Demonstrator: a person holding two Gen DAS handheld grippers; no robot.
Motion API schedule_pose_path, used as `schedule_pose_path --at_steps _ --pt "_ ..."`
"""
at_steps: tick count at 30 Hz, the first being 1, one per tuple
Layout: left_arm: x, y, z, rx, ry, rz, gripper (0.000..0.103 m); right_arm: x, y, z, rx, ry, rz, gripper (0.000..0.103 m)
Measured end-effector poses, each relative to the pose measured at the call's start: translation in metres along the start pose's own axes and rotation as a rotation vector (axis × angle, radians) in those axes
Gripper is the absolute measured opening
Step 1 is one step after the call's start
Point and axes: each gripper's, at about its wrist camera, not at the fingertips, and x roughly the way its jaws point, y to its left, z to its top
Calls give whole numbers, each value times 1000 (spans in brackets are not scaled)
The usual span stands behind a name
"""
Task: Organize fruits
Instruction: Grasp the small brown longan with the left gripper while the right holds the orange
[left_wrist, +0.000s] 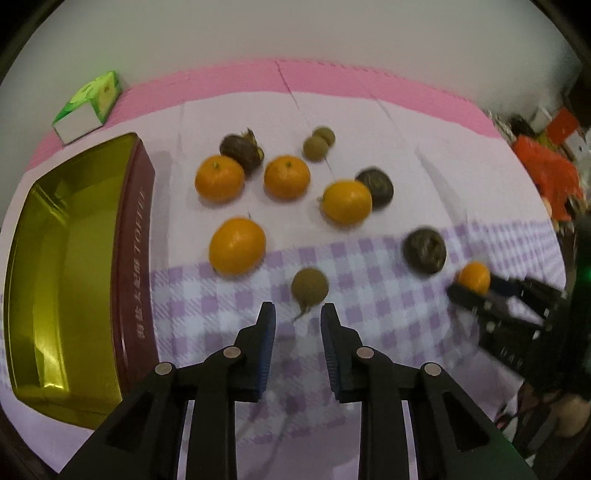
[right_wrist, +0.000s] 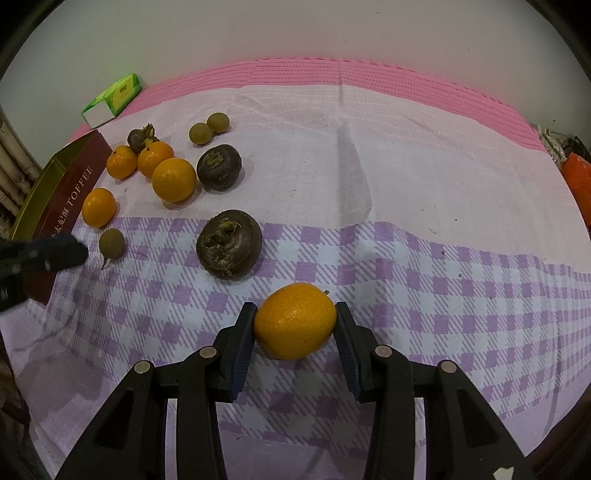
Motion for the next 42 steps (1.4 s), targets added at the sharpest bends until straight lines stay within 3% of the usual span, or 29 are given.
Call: schedule_pose_path --at_steps 6,11,20,24,26,31,42 --pt "5 2 -1 -11 8 -4 32 0 0 0 -3 0 1 41" --pt "10 -11 4 21 8 -11 46 -1 0 0 3 1 6 41" --pt "29 -17 14 31 30 3 47 0 -1 0 3 1 7 41" --pt "33 -18 15 19 32 0 45 -1 0 0 3 2 7 41" --pt "34 -18 15 18 30 -4 36 -1 0 0 4 1 7 41" --pt "35 -17 15 18 25 -3 27 -1 -1 0 3 2 8 41" --pt "28 -18 16 18 3 -8 26 -1 -1 0 2 1 6 41"
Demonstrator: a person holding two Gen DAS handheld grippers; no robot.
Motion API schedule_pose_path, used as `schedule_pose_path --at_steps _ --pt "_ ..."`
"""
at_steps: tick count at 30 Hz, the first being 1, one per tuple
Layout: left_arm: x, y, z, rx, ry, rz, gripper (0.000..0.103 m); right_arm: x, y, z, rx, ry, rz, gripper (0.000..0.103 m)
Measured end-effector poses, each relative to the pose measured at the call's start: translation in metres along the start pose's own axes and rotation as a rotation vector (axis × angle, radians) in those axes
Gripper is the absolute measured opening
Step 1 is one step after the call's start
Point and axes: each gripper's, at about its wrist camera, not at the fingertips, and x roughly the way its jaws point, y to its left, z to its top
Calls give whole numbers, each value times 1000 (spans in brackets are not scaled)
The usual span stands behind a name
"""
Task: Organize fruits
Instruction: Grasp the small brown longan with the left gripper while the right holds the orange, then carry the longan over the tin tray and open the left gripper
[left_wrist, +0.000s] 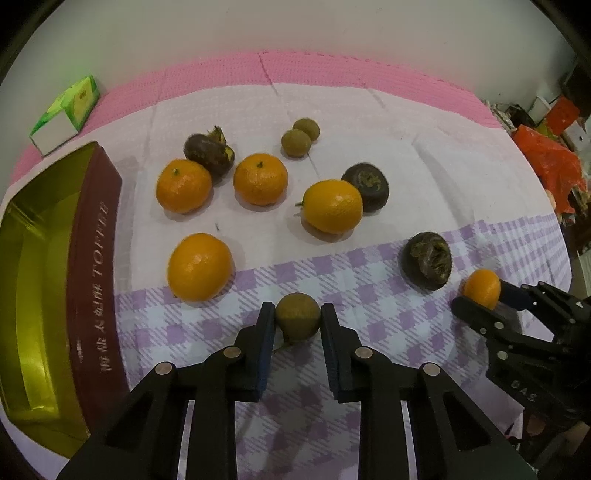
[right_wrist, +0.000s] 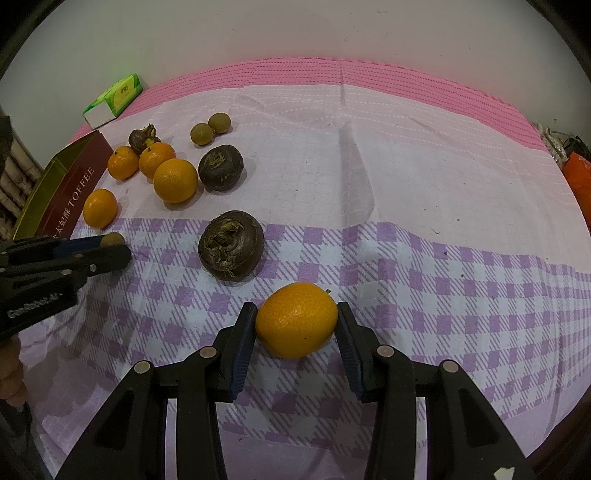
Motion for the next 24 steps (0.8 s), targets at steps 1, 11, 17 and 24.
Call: schedule_pose_path --at_steps 1,11,17,24 --pt "-4 2 1 -2 -9 0 26 0 0 0 1 0 0 41" --pt "-52 41 9 -45 -91 65 26 2 4 2 -18 -5 -17 41" --pt "-66 98 2 -122 -96 165 26 3 5 2 -27 -9 -27 41" --pt "-65 163 -16 -230 -60 258 26 3 5 1 -33 -15 -35 41"
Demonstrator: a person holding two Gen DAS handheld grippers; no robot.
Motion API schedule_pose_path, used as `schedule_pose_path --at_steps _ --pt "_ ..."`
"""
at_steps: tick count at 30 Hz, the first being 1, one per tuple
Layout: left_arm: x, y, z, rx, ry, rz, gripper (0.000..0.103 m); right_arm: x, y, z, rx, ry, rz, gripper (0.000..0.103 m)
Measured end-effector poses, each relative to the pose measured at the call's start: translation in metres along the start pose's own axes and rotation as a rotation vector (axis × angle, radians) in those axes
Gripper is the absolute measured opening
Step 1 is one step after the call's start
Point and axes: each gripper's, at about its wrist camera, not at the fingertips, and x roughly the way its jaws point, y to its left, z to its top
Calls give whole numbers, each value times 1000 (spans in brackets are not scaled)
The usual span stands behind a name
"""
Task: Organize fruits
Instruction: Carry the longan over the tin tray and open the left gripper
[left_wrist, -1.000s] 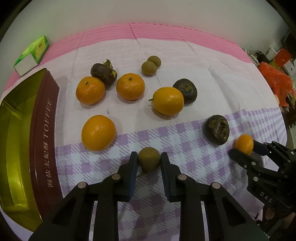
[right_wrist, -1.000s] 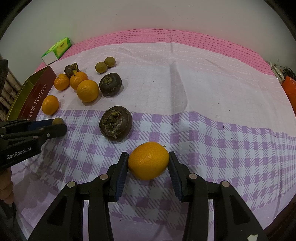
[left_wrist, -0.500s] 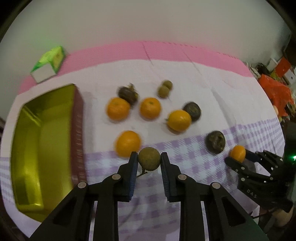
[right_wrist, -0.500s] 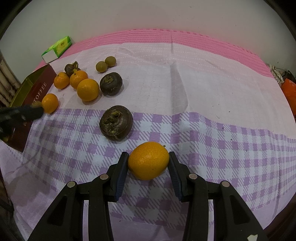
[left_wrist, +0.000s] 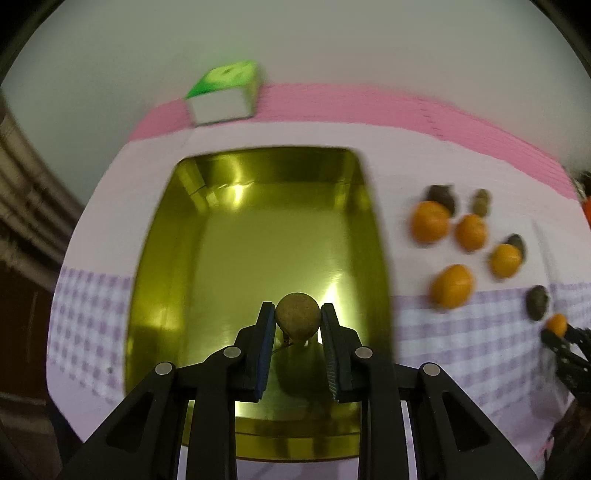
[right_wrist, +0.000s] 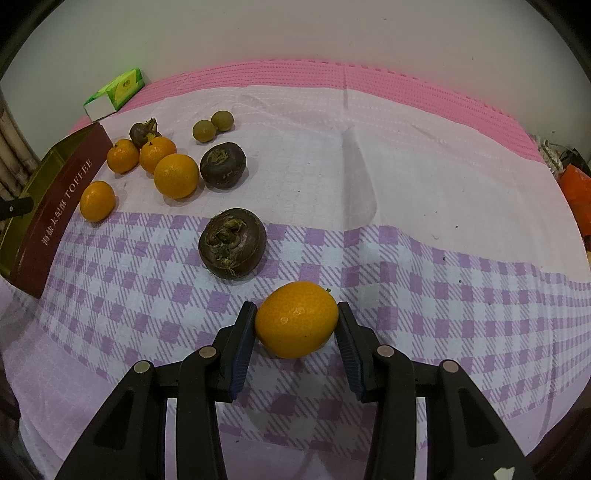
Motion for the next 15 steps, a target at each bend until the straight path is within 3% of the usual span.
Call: schedule_pose_path --at_steps 7,15 --pt "23 43 -6 -101 56 48 26 0 1 0 -5 0 -3 40" --pt "39 53 -10 -125 94 62 26 0 1 0 -9 -1 -7 39"
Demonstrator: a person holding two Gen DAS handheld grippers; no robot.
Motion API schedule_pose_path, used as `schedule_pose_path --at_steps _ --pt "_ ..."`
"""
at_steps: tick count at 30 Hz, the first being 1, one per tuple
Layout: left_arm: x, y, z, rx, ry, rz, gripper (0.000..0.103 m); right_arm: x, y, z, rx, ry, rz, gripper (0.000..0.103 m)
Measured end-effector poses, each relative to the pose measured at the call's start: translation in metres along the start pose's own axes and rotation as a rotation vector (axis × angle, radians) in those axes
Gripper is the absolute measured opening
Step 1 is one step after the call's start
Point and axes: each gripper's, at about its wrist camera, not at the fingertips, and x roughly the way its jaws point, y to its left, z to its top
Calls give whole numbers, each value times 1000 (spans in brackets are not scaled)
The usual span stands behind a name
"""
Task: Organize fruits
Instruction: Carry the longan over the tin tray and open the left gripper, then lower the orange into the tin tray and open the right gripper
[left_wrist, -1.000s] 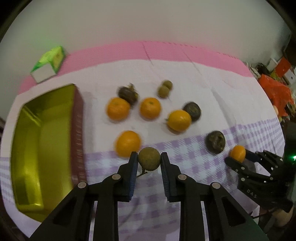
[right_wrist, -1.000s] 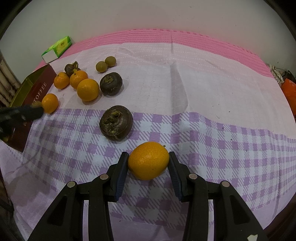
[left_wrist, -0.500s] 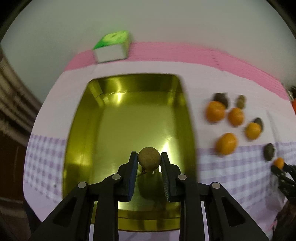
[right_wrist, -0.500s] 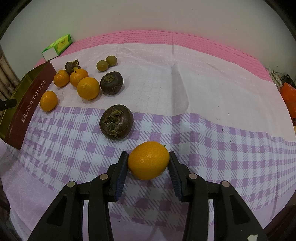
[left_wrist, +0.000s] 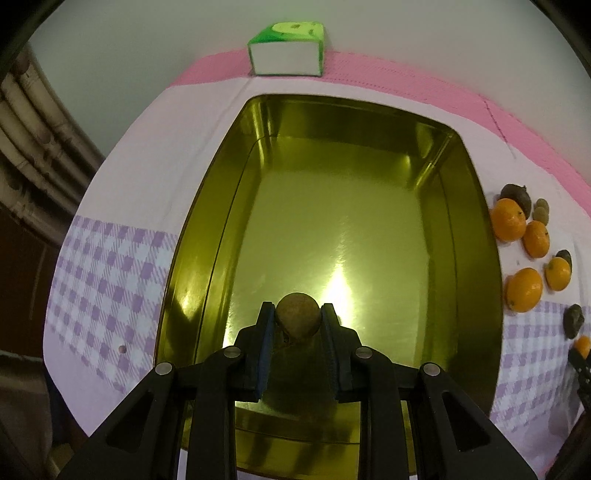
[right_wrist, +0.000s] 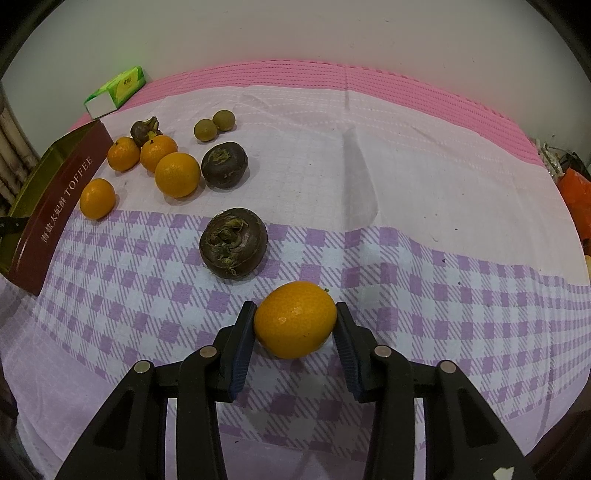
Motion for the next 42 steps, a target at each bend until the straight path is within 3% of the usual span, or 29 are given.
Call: schedule_pose_path --at_steps 13,15,18,20,22,26,32,37,42 --pt "2 3 -2 -3 12 -10 27 -17 10 7 -18 -37 -6 38" --pt "-8 2 -1 -1 -14 -33 30 -23 15 12 -26 -51 1 38" --pt "-29 4 0 -2 -88 -57 47 -32 30 23 -54 -75 31 38" --pt "-42 10 1 -11 -137 -54 58 -36 47 34 -87 -89 64 38" --pt "-56 21 0 -31 -191 -42 61 -40 67 43 -126 -102 91 38" --pt "-71 38 -2 -87 -220 -7 68 -47 118 61 -208 -121 177 38" --pt "-76 65 -9 -143 -211 92 70 -52 205 80 -378 -160 274 38" --pt "-75 79 -10 -200 -213 92 71 -32 262 88 -480 -129 308 38" --pt "-73 85 -9 -229 -213 85 71 -12 286 86 -539 -100 295 38"
